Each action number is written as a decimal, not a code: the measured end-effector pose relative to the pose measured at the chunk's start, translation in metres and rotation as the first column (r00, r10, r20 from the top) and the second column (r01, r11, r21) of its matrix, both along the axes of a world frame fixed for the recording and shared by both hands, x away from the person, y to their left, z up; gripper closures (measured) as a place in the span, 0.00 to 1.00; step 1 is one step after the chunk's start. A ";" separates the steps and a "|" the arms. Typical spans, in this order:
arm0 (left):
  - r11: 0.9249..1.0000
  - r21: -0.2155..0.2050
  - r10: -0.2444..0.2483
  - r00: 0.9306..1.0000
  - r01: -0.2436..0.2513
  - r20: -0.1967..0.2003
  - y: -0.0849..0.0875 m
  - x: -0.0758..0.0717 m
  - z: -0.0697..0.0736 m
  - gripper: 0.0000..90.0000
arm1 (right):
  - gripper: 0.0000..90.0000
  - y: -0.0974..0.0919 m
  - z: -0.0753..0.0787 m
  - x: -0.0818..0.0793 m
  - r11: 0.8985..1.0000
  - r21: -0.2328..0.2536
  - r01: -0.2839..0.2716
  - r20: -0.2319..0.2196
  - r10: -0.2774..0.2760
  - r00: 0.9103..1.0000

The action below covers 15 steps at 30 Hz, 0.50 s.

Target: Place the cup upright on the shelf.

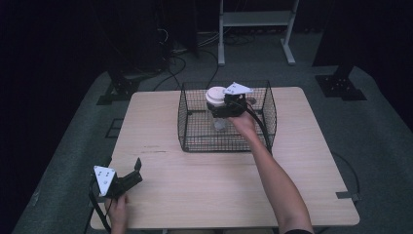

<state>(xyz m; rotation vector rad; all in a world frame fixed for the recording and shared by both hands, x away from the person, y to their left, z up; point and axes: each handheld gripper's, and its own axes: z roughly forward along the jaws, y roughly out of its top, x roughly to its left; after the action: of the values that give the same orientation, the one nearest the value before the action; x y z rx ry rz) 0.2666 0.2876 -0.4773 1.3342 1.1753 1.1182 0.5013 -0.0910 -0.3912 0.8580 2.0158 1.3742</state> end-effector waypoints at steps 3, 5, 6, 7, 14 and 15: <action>1.000 0.002 0.000 1.000 0.000 0.000 0.000 0.000 0.000 0.00 | 0.05 -0.001 0.001 0.000 1.000 -0.003 -0.002 -0.007 0.002 1.000; 1.000 0.002 0.001 1.000 -0.001 0.001 -0.001 0.000 0.000 0.00 | 0.05 -0.002 0.001 0.000 1.000 -0.004 -0.004 -0.012 0.003 1.000; 1.000 0.003 0.001 1.000 -0.001 0.001 -0.001 0.000 0.000 0.00 | 0.05 -0.002 0.001 0.000 1.000 -0.003 -0.003 -0.014 0.003 1.000; 1.000 0.003 0.001 1.000 -0.001 0.001 -0.001 0.000 0.000 0.00 | 0.05 -0.003 0.001 0.000 1.000 -0.002 -0.003 -0.014 0.003 1.000; 1.000 0.008 0.003 1.000 -0.003 -0.001 -0.001 0.000 0.000 0.00 | 0.05 -0.006 0.002 0.000 1.000 -0.008 0.003 -0.031 -0.003 1.000; 1.000 0.009 0.003 1.000 -0.003 -0.001 -0.001 0.000 0.000 0.00 | 0.05 -0.006 0.002 0.000 1.000 -0.011 0.002 -0.030 -0.003 1.000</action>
<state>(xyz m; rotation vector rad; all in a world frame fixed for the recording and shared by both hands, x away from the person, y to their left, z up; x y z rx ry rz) 0.2667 0.2865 -0.4773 1.3405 1.1747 1.1267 0.5011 -0.0972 -0.3888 0.8816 2.0424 1.3554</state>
